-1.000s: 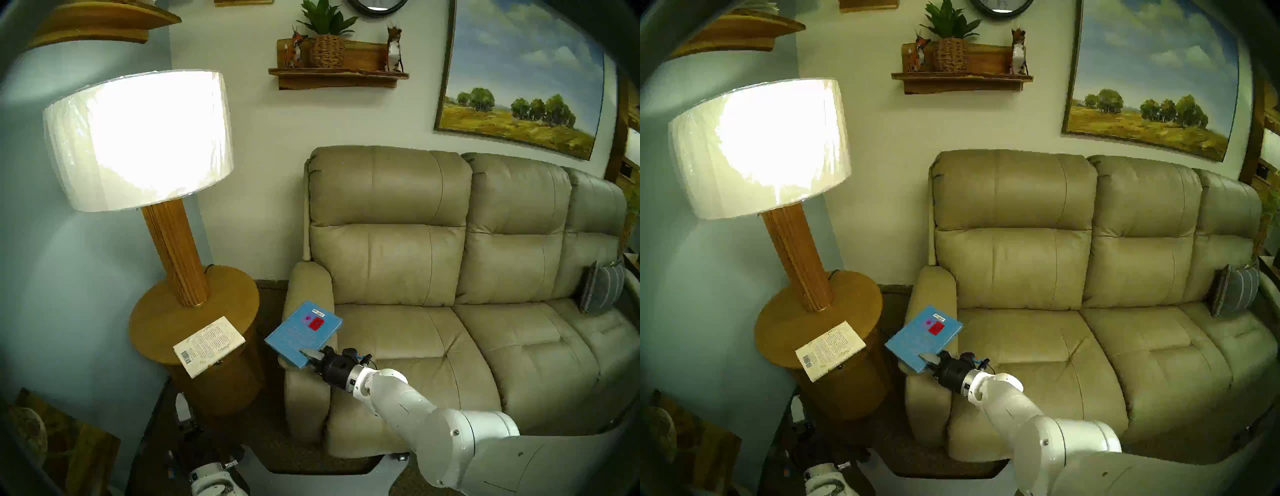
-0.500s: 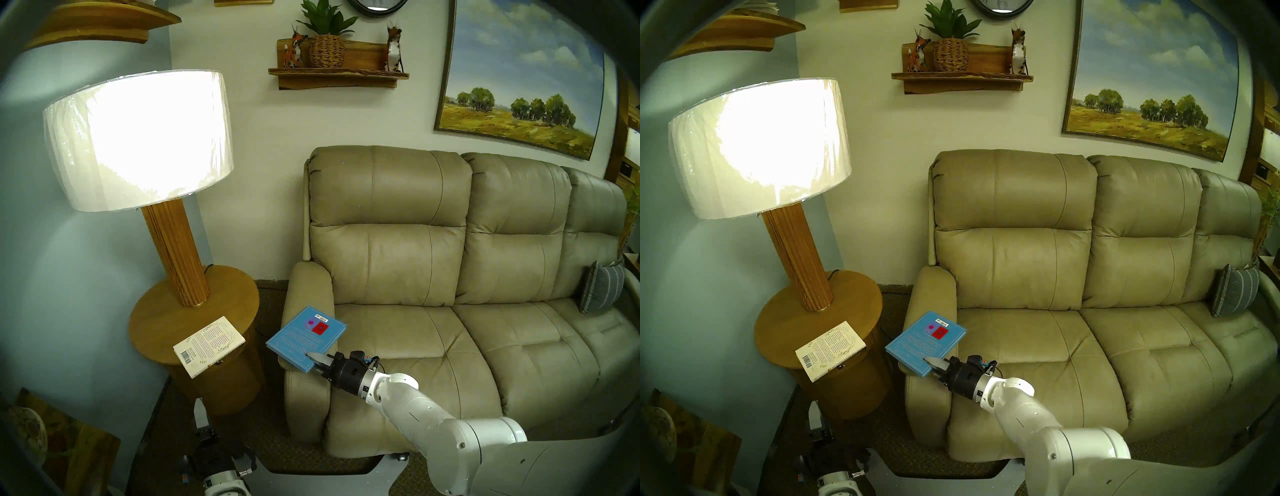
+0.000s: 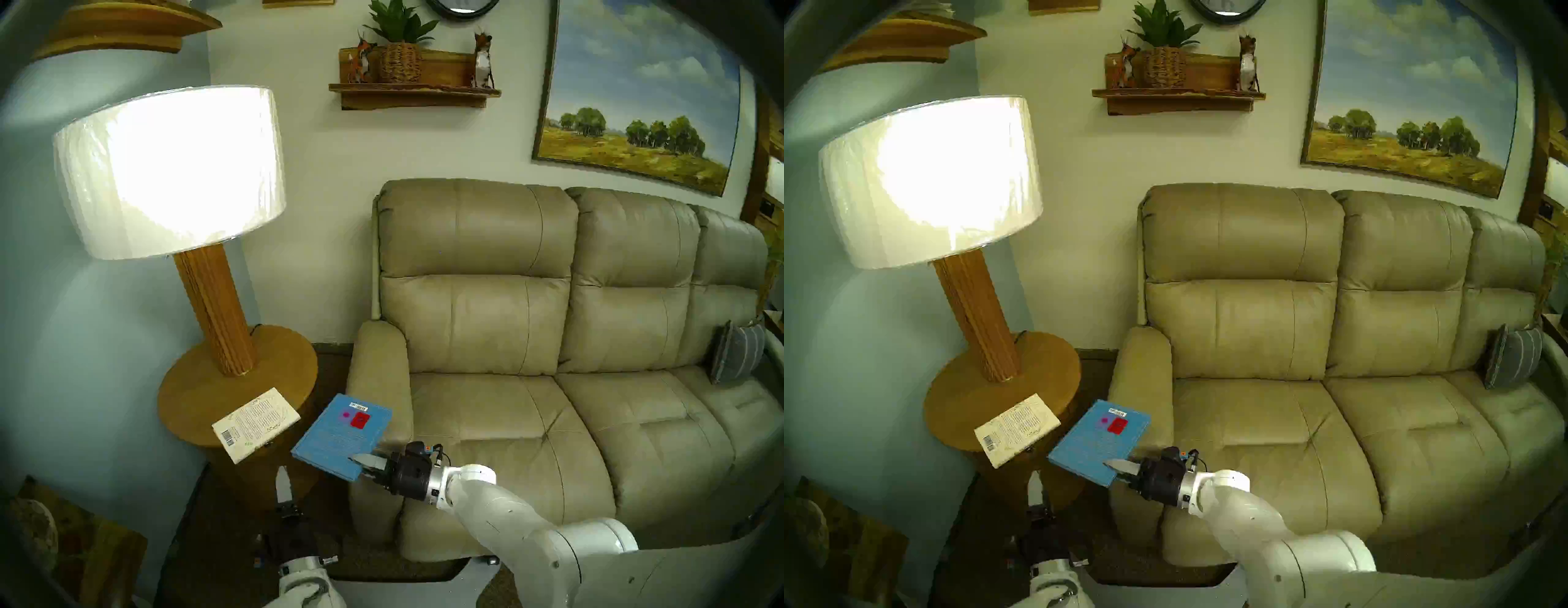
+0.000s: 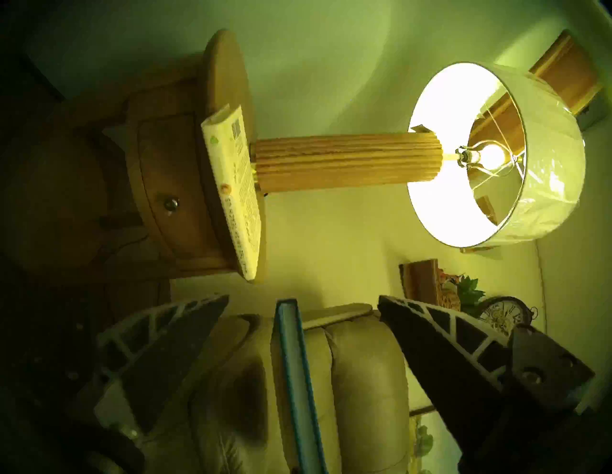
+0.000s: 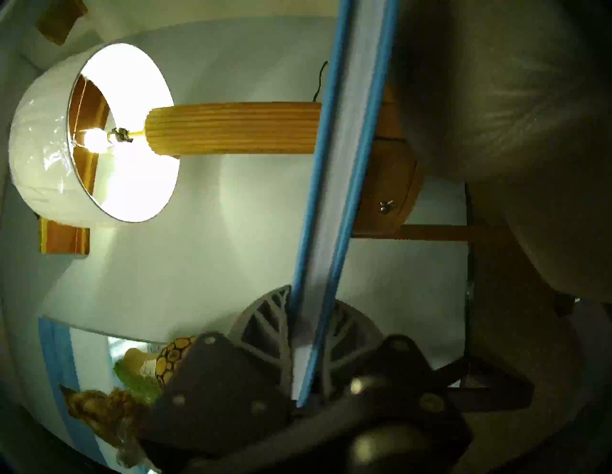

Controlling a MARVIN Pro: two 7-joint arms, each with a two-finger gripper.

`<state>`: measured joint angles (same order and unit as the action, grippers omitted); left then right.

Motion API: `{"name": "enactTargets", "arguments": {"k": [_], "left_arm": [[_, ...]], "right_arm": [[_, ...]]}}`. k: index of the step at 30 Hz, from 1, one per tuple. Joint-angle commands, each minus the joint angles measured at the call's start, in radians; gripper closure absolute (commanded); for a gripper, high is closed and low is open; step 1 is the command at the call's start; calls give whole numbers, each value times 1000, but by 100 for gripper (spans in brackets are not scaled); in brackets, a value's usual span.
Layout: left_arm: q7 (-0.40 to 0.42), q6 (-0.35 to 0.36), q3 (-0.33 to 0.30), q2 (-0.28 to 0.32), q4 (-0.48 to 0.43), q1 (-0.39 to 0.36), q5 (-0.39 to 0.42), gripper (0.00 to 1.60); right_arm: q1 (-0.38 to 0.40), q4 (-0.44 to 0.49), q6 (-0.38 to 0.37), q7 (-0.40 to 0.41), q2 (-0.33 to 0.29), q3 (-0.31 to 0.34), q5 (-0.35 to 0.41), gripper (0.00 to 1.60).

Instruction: Move books from sofa to side table

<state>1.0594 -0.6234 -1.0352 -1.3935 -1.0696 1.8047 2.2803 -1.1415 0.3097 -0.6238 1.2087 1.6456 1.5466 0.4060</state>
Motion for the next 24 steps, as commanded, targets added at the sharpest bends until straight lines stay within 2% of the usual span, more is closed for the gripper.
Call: {"name": "enactTargets", "arguments": {"k": [1,9,14,15,16,17,19,22,23,24], "left_arm": [[-19,2,36,-36,18,-108,1,0],[-89,19,86,-51,51,-170,22,0],[-104,-11,106,-61,88,-198,50,1],[-101,-12,106,-63,93,-199,55,23],[-96,-18,106,-63,94,-199,62,33],[-88,-24,105,-63,94,-198,67,63],[-75,-34,103,-58,83,-191,80,80],[-52,-51,109,-51,71,-186,98,91],[-39,-62,113,-48,64,-182,107,98],[-34,-67,115,-46,60,-180,112,109]], "right_arm": [[-9,50,7,104,22,-22,-2,160],[-32,88,1,106,15,-26,1,160],[-52,125,-6,111,7,-28,10,160],[-58,137,-9,98,6,-29,16,160],[-60,140,-10,105,3,-28,16,160],[-64,146,-12,105,1,-28,18,160],[-69,155,-13,101,-4,-23,21,160],[-73,160,-16,80,-8,-11,31,160],[-74,161,-18,76,-12,-9,34,156],[-76,162,-20,74,-14,-8,34,130]]}}
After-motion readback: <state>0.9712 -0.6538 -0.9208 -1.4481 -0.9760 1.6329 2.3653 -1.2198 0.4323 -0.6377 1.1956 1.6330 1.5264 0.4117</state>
